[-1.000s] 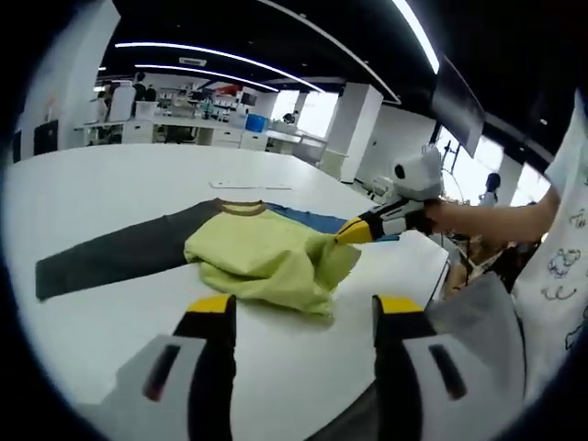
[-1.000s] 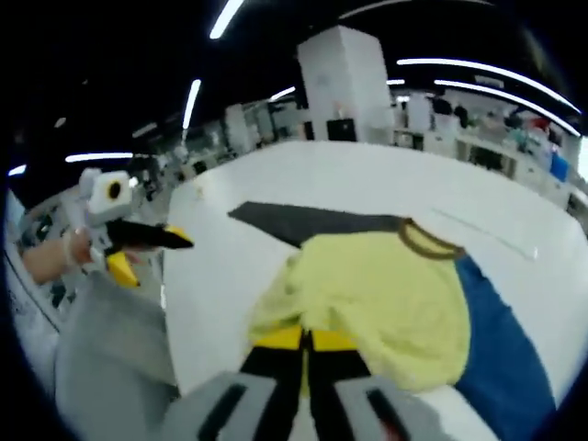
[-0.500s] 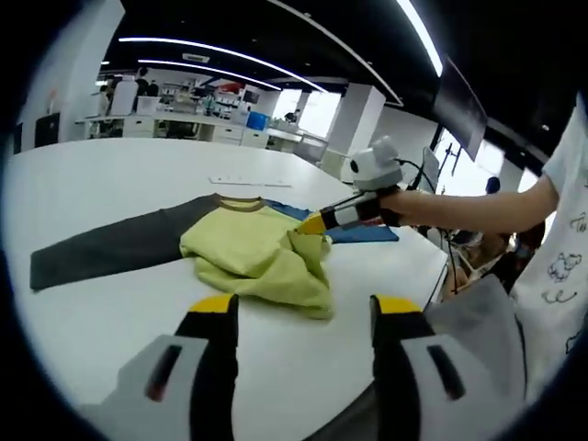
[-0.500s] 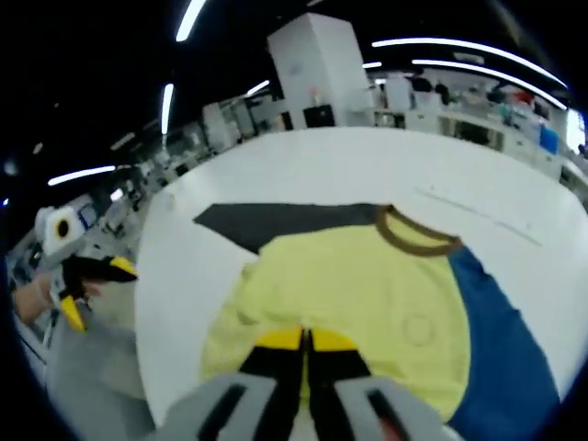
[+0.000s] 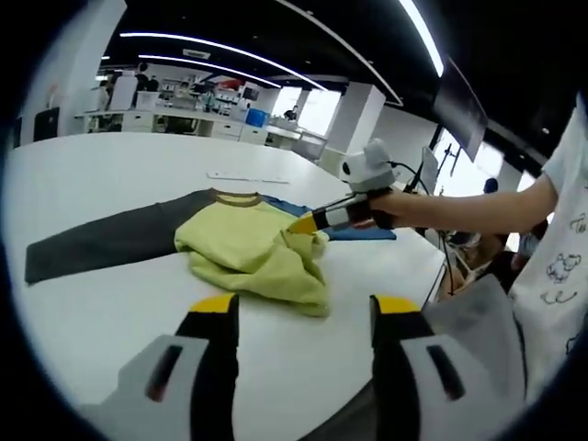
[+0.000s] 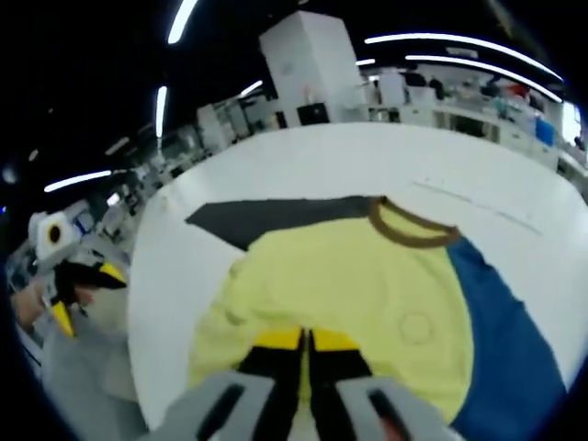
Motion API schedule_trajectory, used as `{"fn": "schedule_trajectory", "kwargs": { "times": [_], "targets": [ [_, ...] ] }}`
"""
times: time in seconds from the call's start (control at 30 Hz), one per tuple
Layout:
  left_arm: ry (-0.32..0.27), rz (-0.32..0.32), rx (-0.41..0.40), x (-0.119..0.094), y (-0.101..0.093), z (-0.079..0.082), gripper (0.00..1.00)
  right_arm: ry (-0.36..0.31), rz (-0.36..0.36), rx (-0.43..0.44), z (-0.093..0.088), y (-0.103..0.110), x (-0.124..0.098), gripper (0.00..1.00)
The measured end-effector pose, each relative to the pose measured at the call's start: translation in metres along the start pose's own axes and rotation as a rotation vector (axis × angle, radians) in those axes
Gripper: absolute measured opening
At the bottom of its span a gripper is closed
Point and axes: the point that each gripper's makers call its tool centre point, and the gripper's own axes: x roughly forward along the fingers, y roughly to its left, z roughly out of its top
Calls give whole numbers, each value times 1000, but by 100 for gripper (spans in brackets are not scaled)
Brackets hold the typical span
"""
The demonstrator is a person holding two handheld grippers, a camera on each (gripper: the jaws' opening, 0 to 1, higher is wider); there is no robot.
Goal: Fold the garment on the visible template until the final outline fits inside the template.
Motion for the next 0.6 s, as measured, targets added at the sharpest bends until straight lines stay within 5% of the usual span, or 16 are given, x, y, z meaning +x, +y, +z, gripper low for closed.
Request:
{"fn": "schedule_trajectory", "kwargs": {
  "times": [0.6],
  "targets": [
    [3,-6,-12,1,-1,-3,55,-67,36,-10,-9,3,-26,64]
  ]
}}
